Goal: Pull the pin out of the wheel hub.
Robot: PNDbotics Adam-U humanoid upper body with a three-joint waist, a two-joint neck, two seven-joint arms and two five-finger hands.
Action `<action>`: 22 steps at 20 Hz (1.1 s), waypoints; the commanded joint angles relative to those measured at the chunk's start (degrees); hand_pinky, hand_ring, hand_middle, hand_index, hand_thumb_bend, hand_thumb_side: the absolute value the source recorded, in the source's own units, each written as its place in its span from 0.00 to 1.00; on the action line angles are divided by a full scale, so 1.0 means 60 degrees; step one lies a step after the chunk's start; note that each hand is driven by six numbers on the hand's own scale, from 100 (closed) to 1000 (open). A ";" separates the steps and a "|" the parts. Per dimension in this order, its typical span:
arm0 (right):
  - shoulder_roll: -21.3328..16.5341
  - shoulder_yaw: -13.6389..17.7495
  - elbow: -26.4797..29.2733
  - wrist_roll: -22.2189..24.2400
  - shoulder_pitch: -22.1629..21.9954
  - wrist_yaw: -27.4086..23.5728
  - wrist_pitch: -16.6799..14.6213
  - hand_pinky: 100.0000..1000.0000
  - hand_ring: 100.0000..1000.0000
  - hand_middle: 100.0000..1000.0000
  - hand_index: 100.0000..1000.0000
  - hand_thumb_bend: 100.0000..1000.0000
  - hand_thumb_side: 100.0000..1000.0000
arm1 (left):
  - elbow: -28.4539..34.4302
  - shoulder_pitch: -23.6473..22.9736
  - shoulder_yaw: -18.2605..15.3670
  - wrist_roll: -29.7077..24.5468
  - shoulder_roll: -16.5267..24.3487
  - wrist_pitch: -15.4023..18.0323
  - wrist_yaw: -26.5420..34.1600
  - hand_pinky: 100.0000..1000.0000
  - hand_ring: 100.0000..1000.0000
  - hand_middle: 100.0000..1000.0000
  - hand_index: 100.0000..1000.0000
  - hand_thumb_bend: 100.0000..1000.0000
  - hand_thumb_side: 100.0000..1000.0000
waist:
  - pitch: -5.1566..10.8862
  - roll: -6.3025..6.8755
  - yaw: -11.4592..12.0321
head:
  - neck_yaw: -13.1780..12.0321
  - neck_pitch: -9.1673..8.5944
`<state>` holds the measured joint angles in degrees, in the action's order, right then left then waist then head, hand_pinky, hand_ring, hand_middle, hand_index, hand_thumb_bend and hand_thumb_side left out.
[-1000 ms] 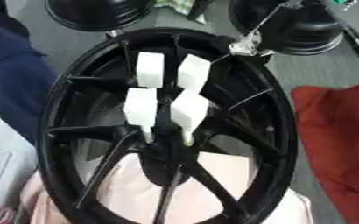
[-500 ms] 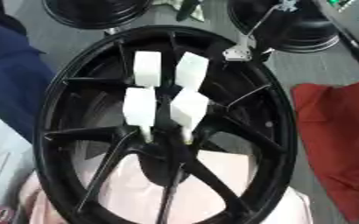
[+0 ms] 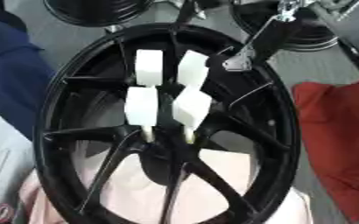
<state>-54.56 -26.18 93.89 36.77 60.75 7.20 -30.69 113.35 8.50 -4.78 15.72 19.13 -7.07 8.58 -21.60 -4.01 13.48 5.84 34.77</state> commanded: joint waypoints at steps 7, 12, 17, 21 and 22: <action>-0.0805 0.0143 0.1311 0.1073 -0.0227 -0.0058 -0.1697 0.86 0.81 0.76 0.86 0.18 0.21 | 0.0206 0.0084 -0.0018 -0.0069 0.0251 0.0021 -0.0018 0.64 0.64 0.51 0.67 0.52 0.44 | -0.0007 0.0007 0.0048 | -0.0323 -0.0389; -0.1054 0.0174 0.1837 0.0989 -0.0433 0.0116 -0.1752 0.87 0.82 0.76 0.86 0.20 0.23 | 0.0206 0.0074 -0.0017 -0.0090 0.0244 0.0017 -0.0024 0.64 0.64 0.51 0.67 0.52 0.44 | -0.0070 -0.0020 0.0044 | -0.0357 -0.0437; -0.1188 0.0120 0.2177 0.1051 -0.0556 0.0182 -0.1759 0.87 0.82 0.76 0.87 0.22 0.22 | 0.0206 0.0060 -0.0013 -0.0118 0.0243 0.0000 -0.0029 0.64 0.64 0.51 0.67 0.52 0.44 | -0.0086 -0.0016 0.0033 | -0.0334 -0.0399; -0.1201 0.0165 0.2118 0.1018 -0.0606 0.0380 -0.1435 0.87 0.82 0.77 0.87 0.26 0.21 | 0.0206 0.0045 -0.0006 -0.0136 0.0226 -0.0007 -0.0022 0.64 0.64 0.51 0.68 0.51 0.45 | -0.0094 -0.0006 0.0025 | -0.0314 -0.0416; -0.1185 0.0190 0.2086 0.0936 -0.0604 0.0464 -0.1337 0.87 0.82 0.77 0.87 0.26 0.22 | 0.0206 0.0044 -0.0005 -0.0139 0.0220 -0.0008 -0.0019 0.64 0.64 0.51 0.68 0.51 0.45 | -0.0099 -0.0004 0.0023 | -0.0311 -0.0421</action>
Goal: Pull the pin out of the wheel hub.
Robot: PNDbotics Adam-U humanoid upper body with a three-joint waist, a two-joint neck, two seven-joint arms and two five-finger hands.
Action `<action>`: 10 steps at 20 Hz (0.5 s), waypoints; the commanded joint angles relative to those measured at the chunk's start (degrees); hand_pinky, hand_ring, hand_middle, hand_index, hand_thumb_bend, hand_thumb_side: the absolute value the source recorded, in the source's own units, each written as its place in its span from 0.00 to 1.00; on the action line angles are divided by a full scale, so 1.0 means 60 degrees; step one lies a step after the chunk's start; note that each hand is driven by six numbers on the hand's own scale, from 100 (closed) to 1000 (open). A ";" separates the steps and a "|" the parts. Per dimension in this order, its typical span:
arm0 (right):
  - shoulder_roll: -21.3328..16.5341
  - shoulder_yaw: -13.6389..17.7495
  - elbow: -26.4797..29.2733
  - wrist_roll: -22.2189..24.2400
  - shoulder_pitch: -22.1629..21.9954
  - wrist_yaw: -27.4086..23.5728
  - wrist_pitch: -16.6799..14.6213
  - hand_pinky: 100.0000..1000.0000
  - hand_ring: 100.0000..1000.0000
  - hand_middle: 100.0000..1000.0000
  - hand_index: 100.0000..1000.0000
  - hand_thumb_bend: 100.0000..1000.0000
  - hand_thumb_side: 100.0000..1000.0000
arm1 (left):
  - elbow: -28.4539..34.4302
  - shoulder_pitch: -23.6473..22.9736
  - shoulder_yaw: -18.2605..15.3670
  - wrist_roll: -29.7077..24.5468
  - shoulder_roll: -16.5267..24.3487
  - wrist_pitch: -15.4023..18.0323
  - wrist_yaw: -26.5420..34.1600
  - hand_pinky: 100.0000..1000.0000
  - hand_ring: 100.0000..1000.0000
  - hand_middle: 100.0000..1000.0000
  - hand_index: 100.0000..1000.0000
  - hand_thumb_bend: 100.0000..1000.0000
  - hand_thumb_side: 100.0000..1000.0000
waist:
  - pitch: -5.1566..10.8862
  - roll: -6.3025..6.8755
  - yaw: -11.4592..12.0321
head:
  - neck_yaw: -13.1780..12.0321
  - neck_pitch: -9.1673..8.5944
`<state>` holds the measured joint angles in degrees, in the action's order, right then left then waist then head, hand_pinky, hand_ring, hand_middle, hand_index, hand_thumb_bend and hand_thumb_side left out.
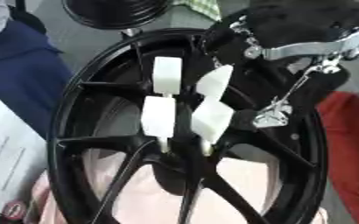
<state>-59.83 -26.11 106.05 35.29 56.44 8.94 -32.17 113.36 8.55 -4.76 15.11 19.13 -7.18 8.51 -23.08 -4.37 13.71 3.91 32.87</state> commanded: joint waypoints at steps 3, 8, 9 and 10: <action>-0.0221 0.0230 -0.0033 0.0849 0.0171 0.0441 -0.0863 0.87 0.82 0.77 0.88 0.28 0.21 | 0.0206 0.0045 0.0000 -0.0049 0.0200 0.0005 -0.0002 0.64 0.64 0.51 0.67 0.51 0.45 | 0.0125 0.0058 -0.0021 | 0.0017 -0.0039; 0.0127 0.0076 -0.0601 0.0632 0.0425 0.0677 -0.0755 0.87 0.83 0.78 0.88 0.25 0.18 | 0.0206 0.0067 -0.0002 -0.0069 0.0181 0.0014 0.0003 0.64 0.64 0.51 0.67 0.51 0.45 | 0.0112 0.0062 -0.0015 | 0.0316 0.0497; 0.0219 0.0051 -0.0781 0.0663 0.0502 0.0659 -0.0761 0.88 0.83 0.78 0.88 0.25 0.17 | 0.0206 0.0062 -0.0008 -0.0067 0.0183 0.0014 0.0004 0.64 0.64 0.51 0.68 0.51 0.45 | 0.0118 0.0064 -0.0018 | 0.0427 0.0629; 0.0330 0.0023 -0.1000 0.0725 0.0600 0.0629 -0.0784 0.88 0.84 0.78 0.88 0.24 0.16 | 0.0206 0.0056 -0.0017 -0.0059 0.0183 0.0012 0.0006 0.64 0.64 0.51 0.68 0.51 0.45 | 0.0128 0.0069 -0.0027 | 0.0524 0.0749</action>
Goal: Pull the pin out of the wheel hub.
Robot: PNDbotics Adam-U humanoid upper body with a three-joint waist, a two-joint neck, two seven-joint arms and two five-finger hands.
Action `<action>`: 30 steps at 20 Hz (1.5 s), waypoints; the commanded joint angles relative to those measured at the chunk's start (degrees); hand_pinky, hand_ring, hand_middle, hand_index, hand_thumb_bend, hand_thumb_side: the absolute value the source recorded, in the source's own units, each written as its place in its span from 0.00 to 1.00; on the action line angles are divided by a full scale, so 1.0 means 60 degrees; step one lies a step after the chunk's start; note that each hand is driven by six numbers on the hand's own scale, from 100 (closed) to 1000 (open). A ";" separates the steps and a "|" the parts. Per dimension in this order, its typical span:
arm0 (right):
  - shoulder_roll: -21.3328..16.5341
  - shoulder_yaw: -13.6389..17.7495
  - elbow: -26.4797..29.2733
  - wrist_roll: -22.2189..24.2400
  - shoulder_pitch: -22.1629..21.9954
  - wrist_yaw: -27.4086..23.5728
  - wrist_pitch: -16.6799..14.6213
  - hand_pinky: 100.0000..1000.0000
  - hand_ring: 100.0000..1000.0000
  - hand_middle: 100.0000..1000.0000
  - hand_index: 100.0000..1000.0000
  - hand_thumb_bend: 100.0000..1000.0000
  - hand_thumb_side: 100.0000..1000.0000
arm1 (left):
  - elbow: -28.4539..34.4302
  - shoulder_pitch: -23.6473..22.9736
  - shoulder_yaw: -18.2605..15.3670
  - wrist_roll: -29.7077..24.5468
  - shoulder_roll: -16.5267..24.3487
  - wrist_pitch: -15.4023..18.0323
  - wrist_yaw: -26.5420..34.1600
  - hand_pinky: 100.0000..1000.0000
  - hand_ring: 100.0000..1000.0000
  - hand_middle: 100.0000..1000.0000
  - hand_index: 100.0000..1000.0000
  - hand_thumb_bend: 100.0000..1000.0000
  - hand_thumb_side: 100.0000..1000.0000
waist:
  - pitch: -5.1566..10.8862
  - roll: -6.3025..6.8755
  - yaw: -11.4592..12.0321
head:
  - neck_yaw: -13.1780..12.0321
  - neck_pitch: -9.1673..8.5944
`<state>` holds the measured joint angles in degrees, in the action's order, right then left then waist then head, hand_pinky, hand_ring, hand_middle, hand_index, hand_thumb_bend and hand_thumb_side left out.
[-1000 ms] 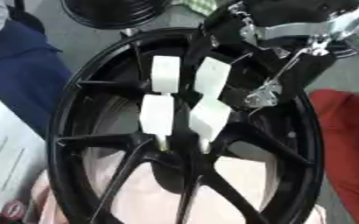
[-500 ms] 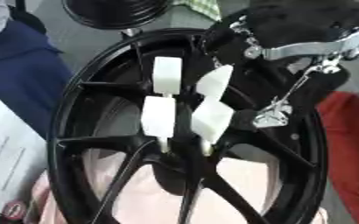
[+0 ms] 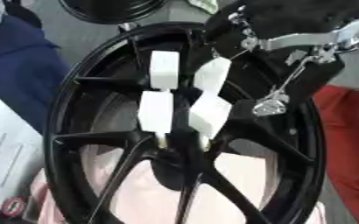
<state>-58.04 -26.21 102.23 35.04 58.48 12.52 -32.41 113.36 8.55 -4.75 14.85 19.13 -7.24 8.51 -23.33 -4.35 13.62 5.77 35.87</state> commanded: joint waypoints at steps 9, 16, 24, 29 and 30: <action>0.0779 -0.0040 -0.2110 0.1473 0.0955 -0.0166 -0.1275 0.88 0.84 0.78 0.87 0.25 0.15 | 0.0205 0.0048 -0.0052 0.0024 0.0189 0.0009 0.0038 0.64 0.64 0.51 0.67 0.51 0.45 | 0.0327 0.0112 -0.0091 | 0.0558 0.0512; 0.1044 0.0135 -0.2612 0.1323 0.1231 -0.0095 -0.1506 0.88 0.84 0.79 0.87 0.28 0.15 | 0.0205 -0.0014 -0.0094 0.0073 0.0177 -0.0009 0.0048 0.64 0.64 0.51 0.67 0.51 0.45 | 0.0438 0.0154 -0.0107 | 0.0501 0.0297; 0.1118 0.0061 -0.2843 0.1332 0.1273 0.0031 -0.1722 0.88 0.84 0.79 0.87 0.28 0.15 | 0.0205 -0.0002 -0.0096 0.0075 0.0193 -0.0018 0.0049 0.64 0.64 0.51 0.67 0.51 0.45 | 0.0421 0.0125 -0.0092 | 0.0467 0.0279; 0.1045 0.0028 -0.2828 0.1463 0.1232 0.0023 -0.1832 0.88 0.84 0.79 0.86 0.30 0.16 | 0.0205 -0.0007 -0.0111 0.0085 0.0216 -0.0019 0.0038 0.64 0.64 0.51 0.67 0.51 0.45 | 0.0433 0.0095 -0.0078 | 0.0456 0.0313; 0.1022 0.0007 -0.2837 0.1501 0.1221 0.0034 -0.1856 0.88 0.84 0.79 0.86 0.30 0.16 | 0.0205 -0.0012 -0.0116 0.0089 0.0229 -0.0019 0.0033 0.64 0.64 0.51 0.67 0.51 0.45 | 0.0442 0.0074 -0.0085 | 0.0460 0.0331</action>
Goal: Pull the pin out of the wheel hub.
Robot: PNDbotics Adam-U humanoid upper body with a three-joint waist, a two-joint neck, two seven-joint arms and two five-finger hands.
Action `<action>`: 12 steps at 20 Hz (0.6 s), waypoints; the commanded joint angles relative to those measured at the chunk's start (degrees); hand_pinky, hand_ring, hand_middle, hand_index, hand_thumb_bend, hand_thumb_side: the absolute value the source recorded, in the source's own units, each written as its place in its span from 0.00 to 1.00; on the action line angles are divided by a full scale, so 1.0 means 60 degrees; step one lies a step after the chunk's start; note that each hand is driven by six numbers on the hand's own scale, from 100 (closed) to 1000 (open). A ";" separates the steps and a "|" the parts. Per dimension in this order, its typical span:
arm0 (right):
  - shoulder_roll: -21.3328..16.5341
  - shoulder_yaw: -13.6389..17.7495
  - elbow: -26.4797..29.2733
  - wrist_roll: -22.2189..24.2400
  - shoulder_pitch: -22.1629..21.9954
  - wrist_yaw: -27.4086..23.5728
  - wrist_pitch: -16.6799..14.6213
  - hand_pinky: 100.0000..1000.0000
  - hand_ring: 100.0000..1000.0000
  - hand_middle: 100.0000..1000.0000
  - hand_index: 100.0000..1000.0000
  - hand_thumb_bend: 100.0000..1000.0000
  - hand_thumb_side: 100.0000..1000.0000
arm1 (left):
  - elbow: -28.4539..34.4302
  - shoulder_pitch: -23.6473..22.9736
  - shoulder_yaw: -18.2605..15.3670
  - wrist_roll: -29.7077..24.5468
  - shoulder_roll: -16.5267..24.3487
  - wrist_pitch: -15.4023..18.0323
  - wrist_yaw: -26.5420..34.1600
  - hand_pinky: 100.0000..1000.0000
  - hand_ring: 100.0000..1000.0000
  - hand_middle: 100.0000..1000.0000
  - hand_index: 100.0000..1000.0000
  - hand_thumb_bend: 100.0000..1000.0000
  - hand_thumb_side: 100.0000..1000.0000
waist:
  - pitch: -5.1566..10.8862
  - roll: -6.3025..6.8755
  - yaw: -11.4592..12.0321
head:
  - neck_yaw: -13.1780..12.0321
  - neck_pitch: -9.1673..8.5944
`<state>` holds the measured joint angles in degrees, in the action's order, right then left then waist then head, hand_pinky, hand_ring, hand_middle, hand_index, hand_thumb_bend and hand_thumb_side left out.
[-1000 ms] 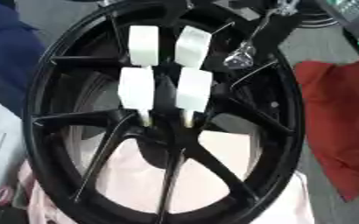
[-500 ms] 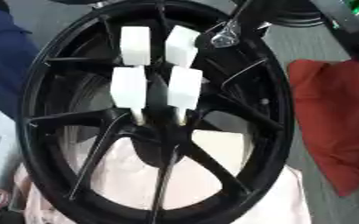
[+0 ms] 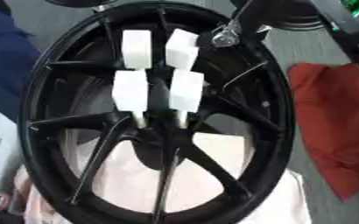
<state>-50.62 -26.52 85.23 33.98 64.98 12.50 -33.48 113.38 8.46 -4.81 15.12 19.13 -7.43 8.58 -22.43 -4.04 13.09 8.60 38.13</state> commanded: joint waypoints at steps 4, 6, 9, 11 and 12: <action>-0.0352 -0.0033 -0.0016 0.1786 0.0105 0.0054 -0.1819 0.88 0.84 0.79 0.85 0.32 0.17 | 0.0203 -0.0001 -0.0121 0.0057 0.0313 0.0013 -0.0007 0.64 0.64 0.51 0.67 0.51 0.45 | 0.0338 -0.0120 -0.0013 | 0.0073 0.0098; -0.0407 -0.0076 0.0023 0.1797 0.0099 0.0029 -0.1897 0.88 0.84 0.79 0.85 0.33 0.17 | 0.0203 -0.0003 -0.0121 0.0055 0.0344 0.0004 -0.0020 0.64 0.64 0.51 0.67 0.51 0.45 | 0.0361 -0.0181 -0.0007 | 0.0133 0.0149; -0.0455 -0.0184 0.0111 0.1848 0.0108 -0.0006 -0.2004 0.88 0.84 0.79 0.84 0.33 0.18 | 0.0203 0.0008 -0.0119 0.0041 0.0387 -0.0003 -0.0038 0.64 0.64 0.51 0.67 0.51 0.45 | 0.0385 -0.0242 0.0015 | 0.0246 0.0200; -0.0481 -0.0248 0.0179 0.1863 0.0108 -0.0060 -0.2062 0.88 0.83 0.79 0.84 0.34 0.18 | 0.0203 0.0010 -0.0121 0.0040 0.0401 -0.0010 -0.0042 0.64 0.64 0.51 0.67 0.51 0.45 | 0.0397 -0.0272 0.0036 | 0.0335 0.0207; -0.0494 -0.0268 0.0208 0.1869 0.0106 -0.0084 -0.2079 0.88 0.83 0.79 0.84 0.34 0.18 | 0.0203 0.0008 -0.0122 0.0040 0.0405 -0.0012 -0.0043 0.64 0.64 0.51 0.67 0.51 0.45 | 0.0400 -0.0280 0.0042 | 0.0362 0.0206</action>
<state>-51.50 -28.55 85.52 33.55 64.91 12.40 -33.91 113.38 8.45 -5.01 15.25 19.87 -7.54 8.40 -21.93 -6.06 13.32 10.36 39.23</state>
